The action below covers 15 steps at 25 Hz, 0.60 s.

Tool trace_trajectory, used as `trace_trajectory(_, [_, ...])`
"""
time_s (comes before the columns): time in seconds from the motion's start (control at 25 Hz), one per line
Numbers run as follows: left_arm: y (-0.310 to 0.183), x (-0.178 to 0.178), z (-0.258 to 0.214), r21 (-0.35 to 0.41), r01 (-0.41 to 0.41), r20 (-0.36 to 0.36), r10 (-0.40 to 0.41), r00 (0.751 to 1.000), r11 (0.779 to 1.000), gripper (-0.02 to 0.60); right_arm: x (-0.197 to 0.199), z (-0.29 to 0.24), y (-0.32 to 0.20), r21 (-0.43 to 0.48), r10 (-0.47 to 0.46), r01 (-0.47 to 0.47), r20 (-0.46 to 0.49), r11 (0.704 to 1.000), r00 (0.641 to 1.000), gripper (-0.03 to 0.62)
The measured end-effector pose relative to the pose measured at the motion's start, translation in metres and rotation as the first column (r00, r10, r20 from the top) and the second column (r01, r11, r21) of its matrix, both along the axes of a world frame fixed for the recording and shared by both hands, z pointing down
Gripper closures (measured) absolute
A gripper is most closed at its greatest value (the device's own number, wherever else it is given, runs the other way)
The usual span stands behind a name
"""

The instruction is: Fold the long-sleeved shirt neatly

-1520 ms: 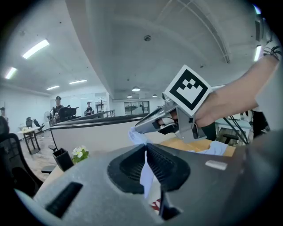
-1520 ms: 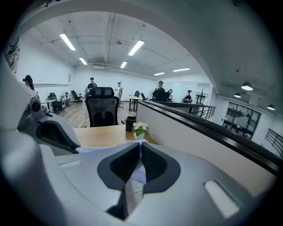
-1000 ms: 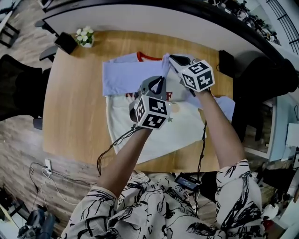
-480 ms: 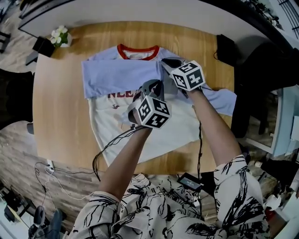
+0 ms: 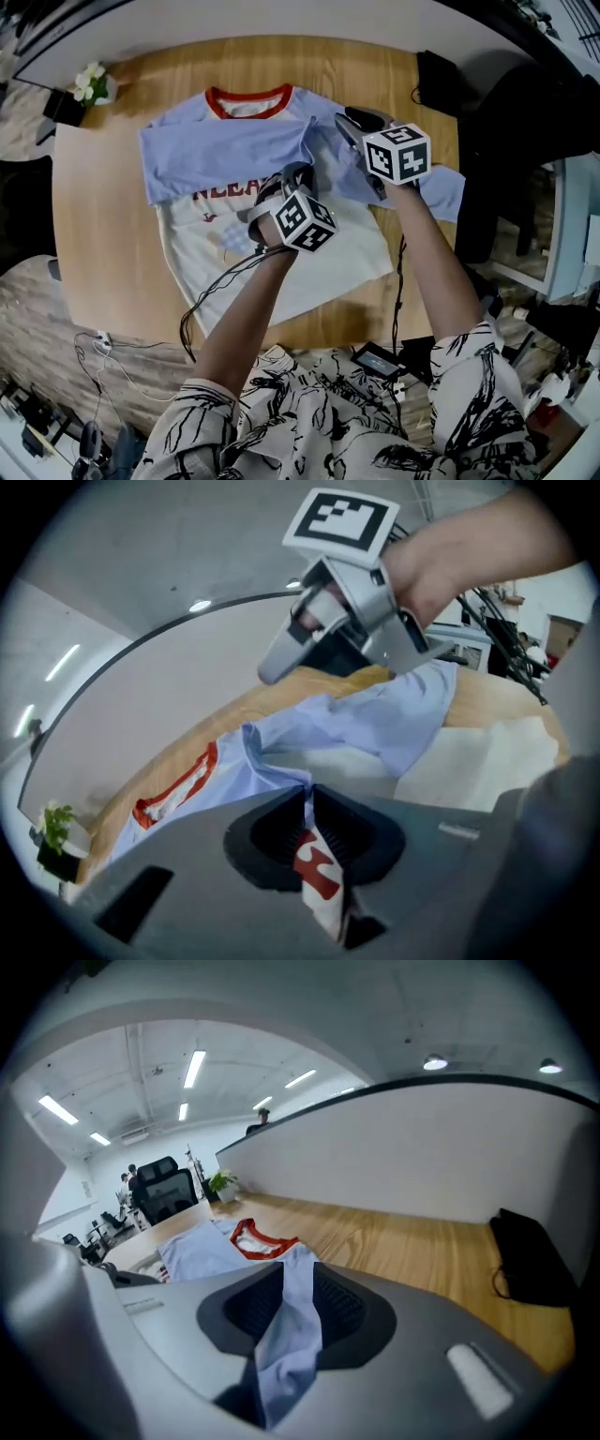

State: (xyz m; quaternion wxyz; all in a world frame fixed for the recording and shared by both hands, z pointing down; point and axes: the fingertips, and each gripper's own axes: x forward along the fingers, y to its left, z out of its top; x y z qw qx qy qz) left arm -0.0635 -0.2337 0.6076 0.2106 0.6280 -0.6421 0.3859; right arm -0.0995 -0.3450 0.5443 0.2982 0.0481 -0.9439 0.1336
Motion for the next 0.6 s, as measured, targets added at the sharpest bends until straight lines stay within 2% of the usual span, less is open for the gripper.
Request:
trace_trajectory(0.08, [-0.006, 0.014, 0.003, 0.002, -0.058, 0.008, 0.058, 0.998, 0.998, 0.509, 0.024, -0.019, -0.006, 0.006, 0.042, -0.043, 0.061, 0.999, 0.997, 0.47])
trace_trajectory(0.16, [-0.01, 0.027, 0.002, 0.007, -0.105, 0.01, 0.105, 0.994, 0.994, 0.44, 0.052, -0.033, -0.008, -0.001, 0.086, -0.086, 0.111, 0.996, 0.99, 0.453])
trace_trajectory(0.28, [-0.012, 0.031, -0.008, 0.023, -0.138, 0.023, 0.137, 0.99, 0.99, 0.431, 0.098, -0.043, -0.011, -0.023, 0.194, -0.192, 0.166, 0.981, 0.967, 0.447])
trace_trajectory(0.48, [-0.025, 0.033, -0.05, 0.084, -0.17, 0.042, 0.167, 0.985, 0.982, 0.406, 0.179, -0.048, -0.034, 0.009, 0.393, -0.402, 0.189, 0.916, 0.9, 0.372])
trace_trajectory(0.6, [-0.048, 0.052, -0.086, 0.136, -0.209, 0.03, 0.207, 0.978, 0.969, 0.383, 0.229, -0.056, -0.048, 0.014, 0.498, -0.511, 0.205, 0.86, 0.843, 0.322])
